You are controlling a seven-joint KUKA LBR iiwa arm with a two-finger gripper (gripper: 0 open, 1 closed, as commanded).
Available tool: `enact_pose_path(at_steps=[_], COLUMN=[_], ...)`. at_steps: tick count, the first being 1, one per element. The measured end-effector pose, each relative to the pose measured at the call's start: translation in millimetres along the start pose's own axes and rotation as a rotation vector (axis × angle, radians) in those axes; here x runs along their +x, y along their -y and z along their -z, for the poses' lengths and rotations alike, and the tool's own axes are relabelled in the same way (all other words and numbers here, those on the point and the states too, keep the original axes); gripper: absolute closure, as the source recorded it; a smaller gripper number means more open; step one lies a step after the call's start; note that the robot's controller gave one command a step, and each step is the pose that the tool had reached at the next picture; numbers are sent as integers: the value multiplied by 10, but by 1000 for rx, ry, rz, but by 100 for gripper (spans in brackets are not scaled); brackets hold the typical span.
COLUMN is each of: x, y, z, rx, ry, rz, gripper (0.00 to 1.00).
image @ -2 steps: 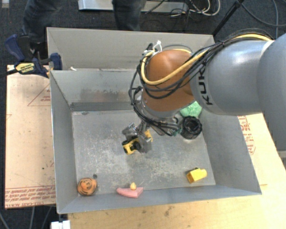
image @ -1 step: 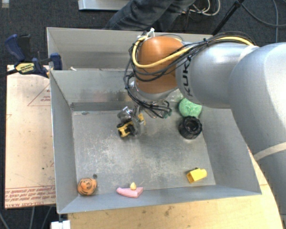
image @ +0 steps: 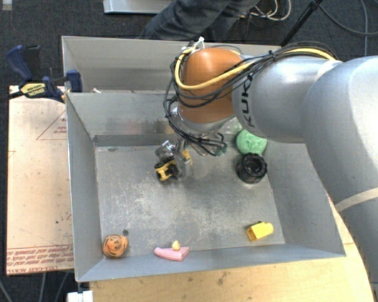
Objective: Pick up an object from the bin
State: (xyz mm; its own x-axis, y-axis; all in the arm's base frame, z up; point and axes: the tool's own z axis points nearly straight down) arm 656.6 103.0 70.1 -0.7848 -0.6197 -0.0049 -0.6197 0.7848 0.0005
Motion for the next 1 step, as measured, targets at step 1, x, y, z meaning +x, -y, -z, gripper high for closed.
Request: enact_pose_path(at_steps=[1], x=[364], y=[162], z=[50], rx=[-2], ry=[-1], rz=[4], gripper=[100])
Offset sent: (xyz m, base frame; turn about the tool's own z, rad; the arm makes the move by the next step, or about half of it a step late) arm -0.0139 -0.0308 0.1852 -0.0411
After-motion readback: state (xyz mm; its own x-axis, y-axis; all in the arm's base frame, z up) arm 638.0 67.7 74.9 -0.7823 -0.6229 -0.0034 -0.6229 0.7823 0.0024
